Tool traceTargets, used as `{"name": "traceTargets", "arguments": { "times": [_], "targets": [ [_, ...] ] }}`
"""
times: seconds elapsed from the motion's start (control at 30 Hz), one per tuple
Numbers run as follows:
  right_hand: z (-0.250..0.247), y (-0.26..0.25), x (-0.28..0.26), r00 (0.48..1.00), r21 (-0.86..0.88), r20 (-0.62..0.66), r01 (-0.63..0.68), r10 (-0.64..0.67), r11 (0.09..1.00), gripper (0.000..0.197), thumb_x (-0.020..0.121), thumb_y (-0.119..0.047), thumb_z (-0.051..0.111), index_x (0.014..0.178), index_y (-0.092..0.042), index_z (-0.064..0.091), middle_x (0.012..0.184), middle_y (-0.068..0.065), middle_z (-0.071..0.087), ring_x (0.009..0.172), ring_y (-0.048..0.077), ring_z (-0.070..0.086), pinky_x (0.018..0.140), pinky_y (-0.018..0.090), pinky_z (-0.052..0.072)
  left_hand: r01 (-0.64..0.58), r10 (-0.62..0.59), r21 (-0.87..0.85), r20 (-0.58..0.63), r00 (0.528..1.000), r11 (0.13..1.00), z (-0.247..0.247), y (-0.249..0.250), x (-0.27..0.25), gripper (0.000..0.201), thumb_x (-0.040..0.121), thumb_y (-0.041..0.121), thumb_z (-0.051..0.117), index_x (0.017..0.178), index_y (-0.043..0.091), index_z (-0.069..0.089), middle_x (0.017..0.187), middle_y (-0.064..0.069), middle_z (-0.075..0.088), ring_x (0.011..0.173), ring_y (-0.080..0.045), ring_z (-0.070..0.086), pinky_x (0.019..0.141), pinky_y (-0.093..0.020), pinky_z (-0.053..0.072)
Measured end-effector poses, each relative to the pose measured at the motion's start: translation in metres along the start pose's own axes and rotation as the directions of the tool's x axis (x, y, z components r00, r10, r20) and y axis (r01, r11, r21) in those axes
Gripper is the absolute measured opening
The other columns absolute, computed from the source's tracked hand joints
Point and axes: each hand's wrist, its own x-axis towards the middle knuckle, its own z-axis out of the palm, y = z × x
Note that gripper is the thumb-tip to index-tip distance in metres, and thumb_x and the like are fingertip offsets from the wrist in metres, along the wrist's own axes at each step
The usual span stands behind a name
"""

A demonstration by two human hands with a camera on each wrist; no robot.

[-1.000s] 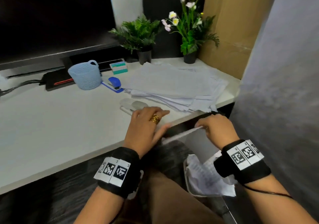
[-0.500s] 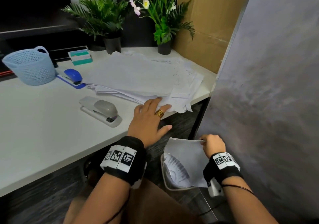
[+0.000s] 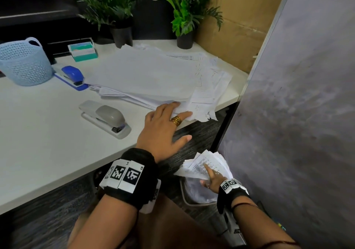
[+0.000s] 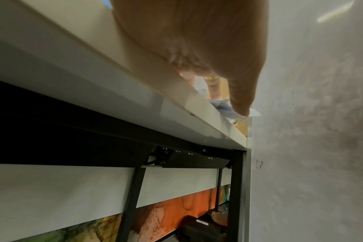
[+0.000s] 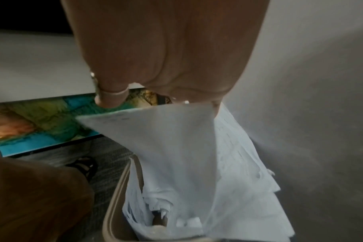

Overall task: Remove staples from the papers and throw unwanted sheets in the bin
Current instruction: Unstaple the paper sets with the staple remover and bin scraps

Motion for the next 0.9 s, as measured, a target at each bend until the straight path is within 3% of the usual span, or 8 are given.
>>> {"name": "traceTargets", "arguments": {
  "times": [0.1,0.23,0.37,0.47,0.57,0.63,0.77,0.9],
  "targets": [
    [0.002,0.002,-0.003,0.997,-0.009,-0.08,0.014,-0.014,1.0,0.084,0.089,-0.057,0.047,0.15,-0.032,-0.004,0.155,0.01,0.021,0.14,0.028,0.026,0.113,0.041,0.024,-0.005,0.005,-0.002,0.006,1.0,1.0,-0.002,0.0,0.0,0.068,0.078,0.066,0.026,0.139,0.038,0.037,0.15,0.001,0.027,0.136,-0.018,0.019,0.103,-0.04,0.022],
    [-0.026,-0.014,-0.023,0.906,0.105,-0.411,0.16,-0.104,0.981,0.068,0.088,-0.051,0.054,0.144,-0.021,0.031,0.144,0.003,0.041,0.131,0.023,0.039,0.106,0.036,0.032,0.037,-0.041,-0.066,-0.062,0.997,0.997,-0.003,0.003,0.0,0.063,0.084,0.057,0.029,0.141,0.033,0.037,0.148,-0.002,0.031,0.138,-0.019,0.018,0.108,-0.041,0.015],
    [-0.068,-0.051,-0.061,0.563,0.038,-0.796,0.412,-0.221,0.911,0.037,0.09,-0.044,0.045,0.095,-0.015,0.067,0.093,0.001,0.065,0.09,0.016,0.058,0.082,0.034,0.048,0.156,-0.158,-0.043,-0.061,0.985,0.987,-0.004,0.008,0.002,0.066,0.094,0.04,0.045,0.149,0.029,0.01,0.158,-0.004,-0.003,0.145,-0.019,-0.01,0.111,-0.05,-0.012],
    [-0.101,-0.085,-0.092,0.244,-0.065,-0.94,0.561,-0.24,0.825,0.034,0.089,-0.034,0.046,0.072,-0.01,0.063,0.069,-0.002,0.056,0.069,0.005,0.045,0.065,0.016,0.038,0.183,-0.187,-0.061,-0.069,0.98,0.981,-0.007,0.012,0.001,0.06,0.096,0.038,0.042,0.148,0.024,0.016,0.152,-0.006,0.018,0.143,-0.022,0.009,0.113,-0.052,-0.006],
    [-0.137,-0.117,-0.122,0.081,-0.071,-0.984,0.645,-0.161,0.761,0.028,0.088,-0.027,0.049,0.073,-0.008,0.062,0.073,-0.001,0.055,0.072,0.009,0.047,0.067,0.013,0.033,0.193,-0.196,-0.052,-0.078,0.977,0.98,-0.013,0.013,-0.001,0.052,0.096,0.037,0.041,0.144,0.02,0.029,0.143,-0.002,0.033,0.136,-0.022,0.025,0.116,-0.047,0.002],
    [-0.16,-0.134,-0.136,0.122,-0.022,-0.984,0.646,-0.132,0.763,0.027,0.088,-0.03,0.047,0.08,-0.01,0.064,0.082,-0.002,0.056,0.08,0.011,0.049,0.07,0.015,0.033,0.201,-0.202,-0.032,-0.041,0.979,0.979,-0.014,0.013,-0.003,0.05,0.099,0.037,0.036,0.145,0.02,0.028,0.146,0.0,0.032,0.137,-0.019,0.023,0.117,-0.041,-0.003],
    [-0.199,-0.158,-0.136,0.373,0.065,-0.92,0.445,-0.118,0.893,0.03,0.094,-0.035,0.048,0.097,-0.012,0.068,0.104,0.006,0.06,0.103,0.021,0.047,0.084,0.03,0.036,0.202,-0.211,-0.137,-0.055,0.976,0.97,-0.016,0.012,-0.003,0.043,0.101,0.032,0.034,0.142,0.019,0.038,0.146,0.0,0.037,0.136,-0.016,0.026,0.115,-0.032,-0.003],
    [-0.211,-0.169,-0.127,0.585,0.062,-0.81,0.156,-0.041,0.986,0.057,0.096,-0.053,0.032,0.089,-0.01,0.071,0.102,0.011,0.06,0.105,0.029,0.045,0.09,0.039,0.038,0.184,-0.201,-0.163,-0.096,0.975,0.969,-0.015,0.009,-0.005,0.037,0.102,0.027,0.033,0.135,0.019,0.049,0.14,0.001,0.048,0.131,-0.014,0.037,0.115,-0.03,-0.004]
  ]
}}
